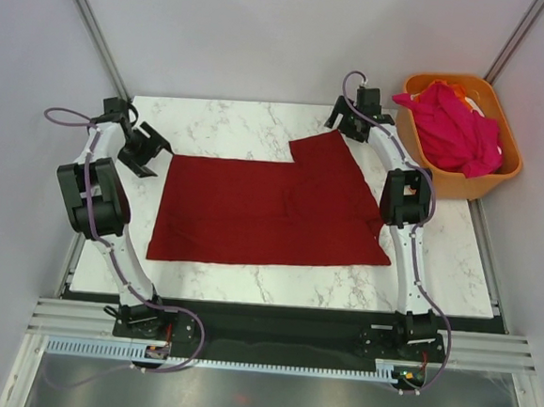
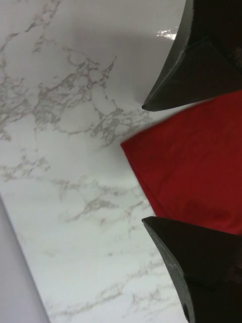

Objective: Fold and stack the t-shirts
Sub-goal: Fold the tshirt

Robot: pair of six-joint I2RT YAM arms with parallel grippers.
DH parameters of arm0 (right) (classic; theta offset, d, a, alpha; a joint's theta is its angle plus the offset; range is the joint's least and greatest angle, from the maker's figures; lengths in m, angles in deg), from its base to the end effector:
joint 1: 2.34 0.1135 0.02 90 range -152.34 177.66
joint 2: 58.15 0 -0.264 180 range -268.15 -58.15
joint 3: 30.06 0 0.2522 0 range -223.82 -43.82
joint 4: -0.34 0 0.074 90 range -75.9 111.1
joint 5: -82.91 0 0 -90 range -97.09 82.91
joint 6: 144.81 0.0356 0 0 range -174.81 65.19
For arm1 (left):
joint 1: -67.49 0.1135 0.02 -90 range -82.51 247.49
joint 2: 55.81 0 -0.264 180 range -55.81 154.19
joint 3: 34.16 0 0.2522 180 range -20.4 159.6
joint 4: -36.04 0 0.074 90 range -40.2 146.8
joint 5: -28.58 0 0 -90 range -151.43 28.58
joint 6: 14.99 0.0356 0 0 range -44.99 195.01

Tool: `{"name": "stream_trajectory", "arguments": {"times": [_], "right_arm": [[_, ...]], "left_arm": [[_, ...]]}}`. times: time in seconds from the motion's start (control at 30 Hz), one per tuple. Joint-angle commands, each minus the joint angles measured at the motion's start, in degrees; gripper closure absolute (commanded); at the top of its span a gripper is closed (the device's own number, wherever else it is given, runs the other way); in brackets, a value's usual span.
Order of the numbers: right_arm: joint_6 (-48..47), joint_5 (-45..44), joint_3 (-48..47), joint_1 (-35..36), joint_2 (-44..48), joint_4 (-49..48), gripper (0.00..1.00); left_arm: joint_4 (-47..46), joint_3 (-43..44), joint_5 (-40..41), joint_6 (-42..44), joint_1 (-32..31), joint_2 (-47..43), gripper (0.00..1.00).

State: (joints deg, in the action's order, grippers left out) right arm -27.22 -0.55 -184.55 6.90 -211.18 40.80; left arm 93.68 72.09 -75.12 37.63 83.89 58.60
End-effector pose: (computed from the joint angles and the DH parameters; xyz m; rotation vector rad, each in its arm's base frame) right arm 0.5841 0.0991 0.1708 0.3034 2.2693 0.4689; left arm 0.4084 0.1114 0.2191 -1.1755 2.4740 -0.4303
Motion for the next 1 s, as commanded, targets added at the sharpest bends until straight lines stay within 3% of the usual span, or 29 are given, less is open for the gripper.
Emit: {"name": "stream_trajectory", "arguments": {"times": [0.0,0.1,0.17,0.2,0.37,0.57,0.7,0.77,0.97], "right_arm": [[-1.0,-2.8,-1.4,-0.2,-2.8,-0.5,0.07],[-0.8,-1.5,-1.9,-0.2,-4.6,-0.5,0.07],[-0.3,-0.7,-2.1,0.0,-5.9,-0.5,0.11],[-0.5,-0.5,-1.7,0.7,-6.0,-0.4,0.19],[-1.6,-2.0,1.9,3.5,-5.3,-0.3,0.26],[0.2,-4.3,2.6,3.7,-5.2,-0.5,0.55],[1.2,-6.0,2.8,3.4,-4.6,-0.6,0.90],[1.8,-6.2,3.5,3.2,-4.0,-0.6,0.99],[2.0,-5.8,5.6,2.5,-1.3,-1.6,1.00]], "left_arm": [[0.5,1.0,-0.8,2.2,0.0,1.9,0.14],[0.6,0.8,-0.5,1.9,-0.1,2.4,0.15],[0.5,0.7,-0.5,1.6,-0.1,2.6,0.16],[0.5,0.6,-0.6,1.4,-0.1,2.7,0.16],[0.6,0.1,-1.5,1.1,-0.1,2.4,0.16],[0.7,-1.0,-1.3,1.2,-0.1,2.7,0.16],[0.9,-0.3,-1.3,0.8,-0.1,4.8,0.16],[0.8,0.4,-0.6,1.0,0.0,5.7,0.17],[0.9,2.2,1.8,1.9,-0.2,7.5,0.19]]}}
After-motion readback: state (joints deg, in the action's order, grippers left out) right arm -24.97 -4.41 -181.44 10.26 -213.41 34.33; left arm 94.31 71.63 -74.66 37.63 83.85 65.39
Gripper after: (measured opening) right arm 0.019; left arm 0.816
